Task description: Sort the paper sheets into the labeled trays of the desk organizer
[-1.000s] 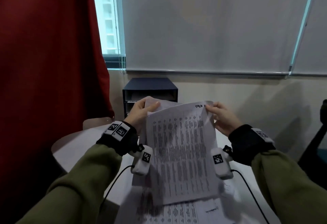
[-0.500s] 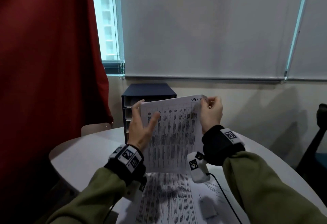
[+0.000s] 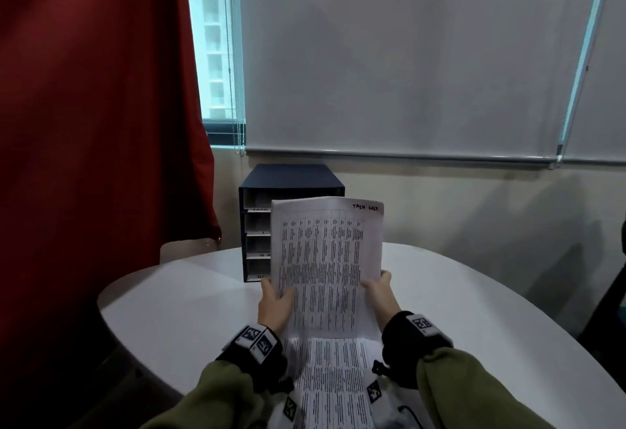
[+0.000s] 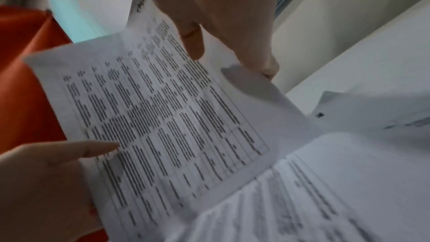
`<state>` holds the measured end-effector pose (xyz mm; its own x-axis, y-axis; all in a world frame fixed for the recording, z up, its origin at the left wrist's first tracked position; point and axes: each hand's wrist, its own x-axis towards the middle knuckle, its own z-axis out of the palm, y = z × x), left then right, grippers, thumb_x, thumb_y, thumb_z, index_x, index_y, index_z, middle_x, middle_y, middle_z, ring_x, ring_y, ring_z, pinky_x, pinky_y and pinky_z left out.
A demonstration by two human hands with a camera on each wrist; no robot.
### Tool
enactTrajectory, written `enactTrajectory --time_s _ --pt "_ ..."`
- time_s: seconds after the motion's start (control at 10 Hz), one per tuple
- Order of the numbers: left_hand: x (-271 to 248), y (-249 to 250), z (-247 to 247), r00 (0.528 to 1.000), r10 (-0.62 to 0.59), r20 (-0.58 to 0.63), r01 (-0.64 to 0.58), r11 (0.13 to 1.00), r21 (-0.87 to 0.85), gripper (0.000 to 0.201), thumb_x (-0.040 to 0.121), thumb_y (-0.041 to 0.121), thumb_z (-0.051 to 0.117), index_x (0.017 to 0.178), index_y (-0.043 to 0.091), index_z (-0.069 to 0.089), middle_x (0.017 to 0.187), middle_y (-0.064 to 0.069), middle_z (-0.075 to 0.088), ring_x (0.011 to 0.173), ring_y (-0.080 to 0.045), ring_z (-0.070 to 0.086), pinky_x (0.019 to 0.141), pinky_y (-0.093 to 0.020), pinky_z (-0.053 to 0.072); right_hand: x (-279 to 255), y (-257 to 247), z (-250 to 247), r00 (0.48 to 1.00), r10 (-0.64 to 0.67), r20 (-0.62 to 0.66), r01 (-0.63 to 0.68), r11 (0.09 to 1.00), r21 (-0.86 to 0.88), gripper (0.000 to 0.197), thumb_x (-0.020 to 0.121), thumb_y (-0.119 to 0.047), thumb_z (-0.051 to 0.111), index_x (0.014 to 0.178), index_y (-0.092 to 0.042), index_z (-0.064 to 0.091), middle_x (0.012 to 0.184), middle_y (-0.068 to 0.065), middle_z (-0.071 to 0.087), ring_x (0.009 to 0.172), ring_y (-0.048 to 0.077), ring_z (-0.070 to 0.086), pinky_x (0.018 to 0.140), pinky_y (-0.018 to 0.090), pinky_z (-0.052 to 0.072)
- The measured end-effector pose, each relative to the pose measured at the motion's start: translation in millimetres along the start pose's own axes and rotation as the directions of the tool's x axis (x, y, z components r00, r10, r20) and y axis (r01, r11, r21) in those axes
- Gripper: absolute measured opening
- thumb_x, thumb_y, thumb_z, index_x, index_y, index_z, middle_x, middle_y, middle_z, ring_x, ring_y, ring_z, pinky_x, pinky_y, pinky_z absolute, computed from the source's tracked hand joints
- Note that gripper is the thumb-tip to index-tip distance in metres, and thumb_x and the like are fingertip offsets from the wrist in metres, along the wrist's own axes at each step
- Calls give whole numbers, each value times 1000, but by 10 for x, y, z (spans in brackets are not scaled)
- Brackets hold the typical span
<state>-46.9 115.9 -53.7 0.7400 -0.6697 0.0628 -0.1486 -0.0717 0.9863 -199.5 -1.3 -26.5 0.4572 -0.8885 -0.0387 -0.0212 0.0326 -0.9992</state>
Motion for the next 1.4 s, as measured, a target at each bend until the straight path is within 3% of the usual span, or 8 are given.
enactTrajectory --time_s 0.4,0.6,0.8,1.0,1.1,1.2,1.3,1.4 --pt "585 331 -432 991 -114 -74 124 983 133 19 88 5 36 101 14 47 99 -9 53 91 -25 52 76 -30 41 471 -416 208 996 68 51 -51 957 -285 24 84 13 33 86 -5 49 88 15 54 73 25 51 57 25 38" --pt "1065 768 -634 982 -176 -68 184 973 137 30 87 -3 47 63 14 43 69 -4 45 68 -22 49 80 -36 45 751 -782 273 981 146 128 -111 964 -243 13 91 -4 47 102 -9 42 77 -3 41 80 19 48 74 29 45" --pt "1424 983 -645 990 -123 -64 129 986 104 34 91 -1 44 64 18 41 70 1 44 61 -11 43 62 -25 42 897 -886 279 962 227 150 -170 932 -321 7 92 -18 51 86 -17 51 83 1 47 62 17 52 50 21 33" --pt "1607 1042 -606 964 -264 37 260 962 82 11 96 12 46 89 7 52 82 -14 53 53 -22 60 46 -27 53 1309 -858 407 958 243 151 -262 957 121 20 101 1 26 86 -1 39 77 15 45 26 11 47 28 11 31" --pt "1708 1077 -595 964 -266 3 266 964 2 22 92 3 50 72 6 42 44 -8 50 24 -10 46 31 -11 37 1410 -951 532 960 238 151 -273 915 296 14 102 0 27 101 2 41 89 19 48 40 19 55 26 14 36" --pt "1836 1120 -584 972 -235 -8 219 917 -334 15 89 -10 53 75 -6 48 50 -10 58 44 -15 61 41 -17 51 1471 -1055 612 959 196 205 -279 790 546 25 100 6 33 122 10 42 112 25 50 91 36 63 59 23 60" --pt "1926 1125 -534 979 -204 -2 162 783 -601 27 94 -10 39 119 -16 43 118 -23 54 118 -34 55 95 -34 50 1468 -1133 658 956 134 260 -271 745 610 19 99 10 31 110 10 47 113 28 53 134 33 42 110 41 38" --pt "1844 1069 -537 985 -173 21 148 766 -625 26 99 -7 23 111 -12 45 144 -30 33 138 -39 32 112 -44 29 1410 -1096 657 962 137 237 -242 827 507 23 100 2 35 118 12 46 131 25 51 131 32 46 102 46 42"
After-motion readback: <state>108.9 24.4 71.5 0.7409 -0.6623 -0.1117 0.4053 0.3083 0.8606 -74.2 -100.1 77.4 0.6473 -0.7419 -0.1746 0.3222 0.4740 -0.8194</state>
